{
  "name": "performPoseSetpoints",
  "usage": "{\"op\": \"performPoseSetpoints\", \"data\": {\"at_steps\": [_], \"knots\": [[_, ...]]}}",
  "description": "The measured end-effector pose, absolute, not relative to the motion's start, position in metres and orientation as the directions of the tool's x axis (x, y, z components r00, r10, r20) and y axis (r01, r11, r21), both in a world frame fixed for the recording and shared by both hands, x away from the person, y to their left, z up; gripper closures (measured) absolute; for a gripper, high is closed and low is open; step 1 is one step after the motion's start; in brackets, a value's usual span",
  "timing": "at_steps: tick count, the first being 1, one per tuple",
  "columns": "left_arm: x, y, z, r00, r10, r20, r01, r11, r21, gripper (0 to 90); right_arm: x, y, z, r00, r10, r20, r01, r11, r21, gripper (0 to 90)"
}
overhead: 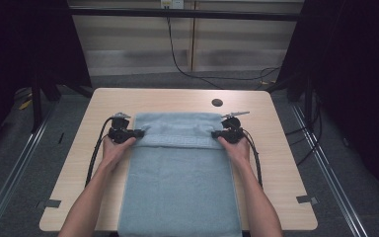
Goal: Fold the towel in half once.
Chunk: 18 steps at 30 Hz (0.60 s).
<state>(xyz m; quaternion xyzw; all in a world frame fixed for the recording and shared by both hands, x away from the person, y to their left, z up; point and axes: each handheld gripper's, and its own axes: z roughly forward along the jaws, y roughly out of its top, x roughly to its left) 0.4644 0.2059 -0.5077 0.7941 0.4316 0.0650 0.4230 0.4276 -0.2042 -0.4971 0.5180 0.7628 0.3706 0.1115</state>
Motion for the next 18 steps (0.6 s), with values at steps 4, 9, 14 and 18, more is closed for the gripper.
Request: {"op": "performPoseSetpoints", "data": {"at_steps": [4,9,14,18], "knots": [[0.458,0.212,-0.496,0.622,0.723,-0.302,0.610,-0.205,0.765,84.7,0.422,-0.214,-0.482,-0.468,0.848,0.248,0.660,0.148,0.736,85.8],[0.443,0.216,-0.456,0.657,0.687,-0.310,0.521,-0.116,0.846,84.7,0.413,-0.222,-0.443,-0.506,0.820,0.269,0.566,0.080,0.821,85.7],[0.432,0.225,-0.418,0.684,0.665,-0.301,0.451,-0.061,0.891,84.7,0.404,-0.232,-0.396,-0.537,0.802,0.264,0.476,0.029,0.879,85.7],[0.410,0.226,-0.385,0.725,0.641,-0.254,0.374,-0.056,0.926,84.8,0.392,-0.240,-0.368,-0.575,0.766,0.288,0.399,-0.045,0.916,85.8]]}}
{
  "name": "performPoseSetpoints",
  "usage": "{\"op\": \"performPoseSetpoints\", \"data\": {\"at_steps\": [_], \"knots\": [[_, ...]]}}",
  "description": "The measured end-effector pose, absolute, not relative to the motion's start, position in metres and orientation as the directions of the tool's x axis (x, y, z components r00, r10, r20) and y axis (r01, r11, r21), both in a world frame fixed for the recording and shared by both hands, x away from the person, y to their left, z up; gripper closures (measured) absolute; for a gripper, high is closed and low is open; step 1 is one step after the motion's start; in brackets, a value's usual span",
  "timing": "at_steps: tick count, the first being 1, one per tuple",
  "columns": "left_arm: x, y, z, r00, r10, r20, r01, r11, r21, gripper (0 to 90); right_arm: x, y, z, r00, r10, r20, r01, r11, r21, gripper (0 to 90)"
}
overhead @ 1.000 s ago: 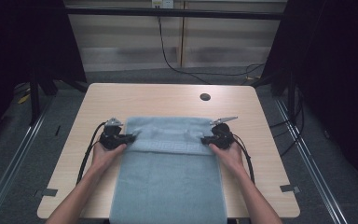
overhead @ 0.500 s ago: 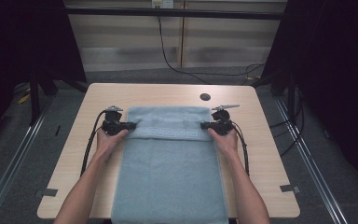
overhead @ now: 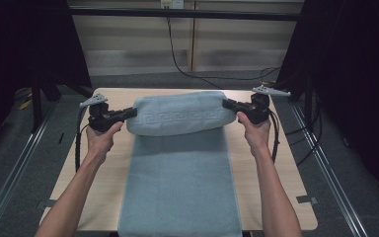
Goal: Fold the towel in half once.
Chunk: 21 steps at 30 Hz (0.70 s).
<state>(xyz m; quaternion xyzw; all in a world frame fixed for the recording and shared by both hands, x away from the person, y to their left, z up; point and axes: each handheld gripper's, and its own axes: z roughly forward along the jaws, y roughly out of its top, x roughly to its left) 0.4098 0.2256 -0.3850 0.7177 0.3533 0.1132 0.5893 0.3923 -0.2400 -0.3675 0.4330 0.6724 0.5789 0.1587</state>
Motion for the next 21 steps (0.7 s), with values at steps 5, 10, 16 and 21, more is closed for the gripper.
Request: {"op": "performPoseSetpoints", "data": {"at_steps": [5,10,16,21], "knots": [[0.386,0.235,-0.351,0.756,0.624,-0.198,0.304,-0.067,0.950,84.8,0.370,-0.238,-0.346,-0.614,0.751,0.245,0.346,-0.023,0.938,85.8],[0.359,0.244,-0.337,0.795,0.576,-0.189,0.261,-0.045,0.964,84.6,0.339,-0.233,-0.326,-0.664,0.727,0.176,0.308,0.051,0.950,85.8],[0.320,0.248,-0.344,0.826,0.536,-0.174,0.238,-0.053,0.970,84.6,0.303,-0.234,-0.316,-0.699,0.705,0.120,0.277,0.112,0.954,85.8],[0.298,0.247,-0.387,0.817,0.539,-0.204,0.307,-0.107,0.946,84.5,0.272,-0.229,-0.352,-0.720,0.685,0.114,0.332,0.194,0.923,85.8]]}}
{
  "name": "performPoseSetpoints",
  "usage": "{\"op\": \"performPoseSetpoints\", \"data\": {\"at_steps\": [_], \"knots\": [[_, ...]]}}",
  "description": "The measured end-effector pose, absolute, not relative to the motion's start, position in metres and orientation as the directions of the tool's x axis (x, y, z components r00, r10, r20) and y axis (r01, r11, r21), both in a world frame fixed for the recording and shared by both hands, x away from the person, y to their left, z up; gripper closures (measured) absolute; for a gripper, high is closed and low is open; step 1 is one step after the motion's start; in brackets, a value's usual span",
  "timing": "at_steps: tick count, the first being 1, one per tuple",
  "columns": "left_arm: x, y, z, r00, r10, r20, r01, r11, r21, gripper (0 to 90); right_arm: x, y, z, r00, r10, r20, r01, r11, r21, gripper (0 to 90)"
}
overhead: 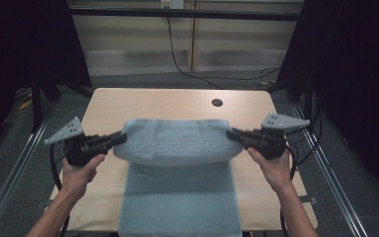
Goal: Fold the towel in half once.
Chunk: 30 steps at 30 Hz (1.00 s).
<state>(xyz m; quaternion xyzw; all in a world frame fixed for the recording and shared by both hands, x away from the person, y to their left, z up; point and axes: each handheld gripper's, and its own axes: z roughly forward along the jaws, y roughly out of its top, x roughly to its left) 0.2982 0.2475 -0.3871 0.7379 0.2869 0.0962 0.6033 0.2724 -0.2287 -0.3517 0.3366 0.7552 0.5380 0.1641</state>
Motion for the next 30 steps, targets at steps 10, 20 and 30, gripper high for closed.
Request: {"op": "performPoseSetpoints", "data": {"at_steps": [10,20,30], "knots": [[0.251,0.249,-0.464,0.821,0.506,-0.265,0.420,-0.219,0.881,83.1,0.210,-0.229,-0.435,-0.721,0.667,0.188,0.482,0.288,0.827,83.0],[0.218,0.254,-0.479,0.830,0.493,-0.261,0.443,-0.298,0.846,81.6,0.164,-0.231,-0.465,-0.734,0.636,0.237,0.529,0.317,0.787,79.9],[0.201,0.271,-0.466,0.831,0.470,-0.298,0.432,-0.207,0.878,69.8,0.145,-0.242,-0.458,-0.724,0.658,0.207,0.495,0.286,0.820,62.2]]}}
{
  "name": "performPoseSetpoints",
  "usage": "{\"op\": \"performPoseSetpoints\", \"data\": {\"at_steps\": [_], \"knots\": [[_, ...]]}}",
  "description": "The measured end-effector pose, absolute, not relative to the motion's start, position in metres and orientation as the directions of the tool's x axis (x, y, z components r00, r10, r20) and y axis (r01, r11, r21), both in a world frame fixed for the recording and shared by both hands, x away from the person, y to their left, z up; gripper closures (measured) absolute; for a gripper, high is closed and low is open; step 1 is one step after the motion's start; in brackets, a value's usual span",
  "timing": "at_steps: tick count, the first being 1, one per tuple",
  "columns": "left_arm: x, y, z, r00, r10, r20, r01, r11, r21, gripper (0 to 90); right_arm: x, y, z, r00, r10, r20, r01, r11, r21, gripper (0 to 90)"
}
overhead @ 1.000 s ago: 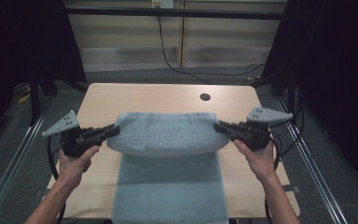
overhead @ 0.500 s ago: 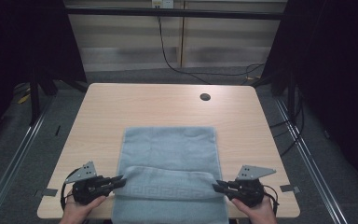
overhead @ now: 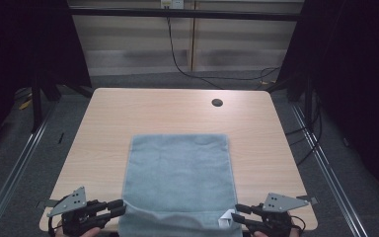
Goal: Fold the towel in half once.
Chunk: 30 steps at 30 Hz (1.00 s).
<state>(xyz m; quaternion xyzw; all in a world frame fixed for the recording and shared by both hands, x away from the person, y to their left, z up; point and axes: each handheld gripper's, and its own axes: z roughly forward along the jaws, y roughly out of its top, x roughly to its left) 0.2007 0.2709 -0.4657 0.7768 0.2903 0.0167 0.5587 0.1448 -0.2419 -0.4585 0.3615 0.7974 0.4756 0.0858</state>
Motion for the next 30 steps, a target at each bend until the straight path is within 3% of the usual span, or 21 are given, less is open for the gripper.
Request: {"op": "performPoseSetpoints", "data": {"at_steps": [5,13,22,26,30], "knots": [[0.231,0.268,-0.471,0.796,0.530,-0.292,0.472,-0.243,0.848,69.8,0.170,-0.242,-0.458,-0.710,0.673,0.207,0.505,0.281,0.816,59.7],[0.282,0.251,-0.479,0.766,0.578,-0.282,0.514,-0.286,0.809,59.6,0.229,-0.229,-0.463,-0.708,0.671,0.219,0.534,0.306,0.788,54.9],[0.347,0.223,-0.484,0.740,0.610,-0.284,0.548,-0.300,0.781,56.9,0.297,-0.211,-0.474,-0.687,0.694,0.217,0.570,0.328,0.753,53.1],[0.358,0.218,-0.494,0.718,0.638,-0.279,0.558,-0.289,0.778,57.0,0.321,-0.206,-0.484,-0.662,0.717,0.218,0.598,0.330,0.730,52.5],[0.355,0.211,-0.505,0.744,0.634,-0.210,0.535,-0.377,0.756,57.0,0.331,-0.206,-0.500,-0.631,0.742,0.226,0.630,0.321,0.707,51.9]]}}
